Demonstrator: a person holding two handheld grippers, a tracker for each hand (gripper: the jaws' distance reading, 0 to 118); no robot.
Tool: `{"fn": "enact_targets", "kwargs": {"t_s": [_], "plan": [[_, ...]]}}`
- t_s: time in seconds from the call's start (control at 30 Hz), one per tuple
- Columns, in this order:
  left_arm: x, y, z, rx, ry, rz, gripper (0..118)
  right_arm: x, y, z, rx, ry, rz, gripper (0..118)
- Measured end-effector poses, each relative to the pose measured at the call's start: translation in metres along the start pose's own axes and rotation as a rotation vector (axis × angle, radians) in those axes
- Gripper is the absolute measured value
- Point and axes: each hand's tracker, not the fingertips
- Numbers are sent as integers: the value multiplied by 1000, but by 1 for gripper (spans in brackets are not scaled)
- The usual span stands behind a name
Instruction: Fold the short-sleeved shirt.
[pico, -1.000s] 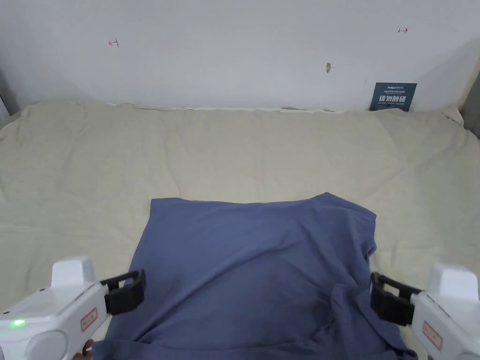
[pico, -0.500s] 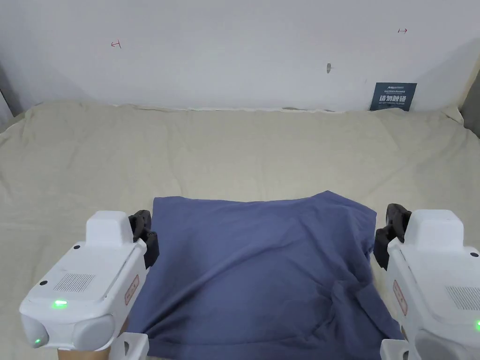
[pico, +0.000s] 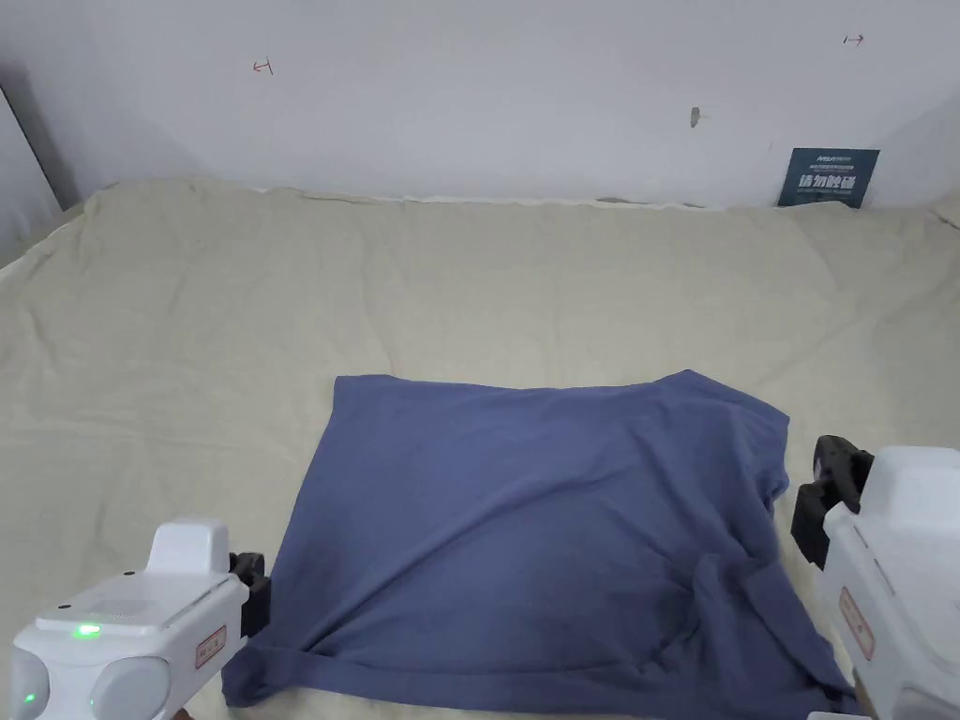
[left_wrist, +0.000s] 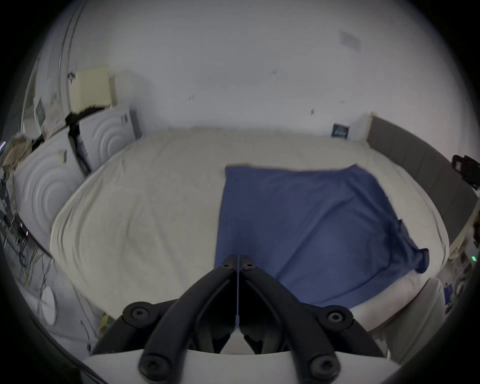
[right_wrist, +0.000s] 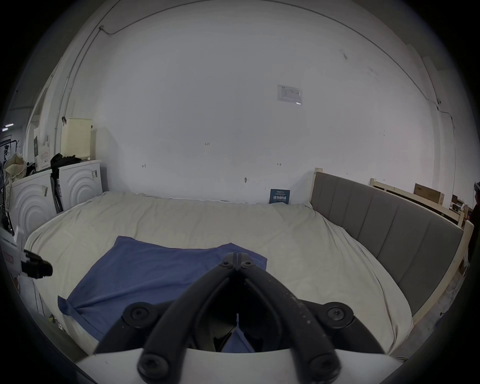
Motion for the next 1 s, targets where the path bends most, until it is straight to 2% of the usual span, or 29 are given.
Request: {"fn": "enact_targets", "kwargs": {"t_s": [0.03, 0.07, 0.1, 0.13, 0.17, 0.2, 0.23, 0.33, 0.37, 0.4, 0.47, 0.57, 0.67, 0.7, 0.73, 0.77, 0.8, 0.9, 0.93, 1.0], "plan": [[-7, -7, -4, -28, 8, 25, 4, 1, -1, -1, -6, -4, 0, 2], [-12, -10, -8, -65, 5, 33, 15, 1, -1, -3, -11, -4, -1, 2], [-17, -15, -14, -108, -5, 41, 32, 1, -3, -3, -17, -5, -3, 2], [-20, -19, -21, -146, 4, 49, 57, 1, -5, -5, -24, -4, -7, 2], [-22, -25, -26, -172, 8, 61, 90, 2, -5, -6, -29, -3, -10, 2], [-23, -29, -33, -205, 5, 67, 107, 2, -6, -7, -37, -3, -13, 2], [-22, -34, -38, -221, 7, 66, 113, 1, -9, -8, -42, -2, -15, 2], [-20, -46, -54, -206, 8, 52, 98, 3, -11, -10, -59, -4, -23, 2], [-19, -49, -61, -213, 4, 43, 83, 4, -14, -9, -65, -5, -25, 2], [-17, -52, -68, -226, -4, 34, 61, 5, -15, -10, -73, -8, -28, 2], [-12, -59, -73, -233, -27, 11, 10, 9, -18, -10, -84, -13, -29, 2], [-1, -60, -66, -205, -32, -26, 5, 19, -26, -8, -107, -29, -42, 3], [1, -55, -59, -169, -30, -49, 5, 36, -50, -10, -193, -39, -75, 16], [0, -54, -53, -163, -32, -48, 5, 43, -61, -13, -237, -42, -83, 16], [0, -51, -49, -138, -38, -37, 4, 51, -76, -18, -305, -39, -91, 23], [-1, -48, -46, -117, -42, -26, 4, 57, -91, -21, -366, -44, -97, 40], [-1, -45, -43, -115, -51, -12, 4, 63, -106, -25, -440, -55, -93, 52], [-4, -39, -43, -109, -55, 8, 4, 64, -146, -31, -581, -71, -41, 93], [-3, -38, -42, -108, -58, 7, 4, 63, -156, -33, -600, -61, -33, 101], [-1, -35, -41, -102, -55, -3, 4, 62, -170, -38, -621, -45, -41, 103]]}}
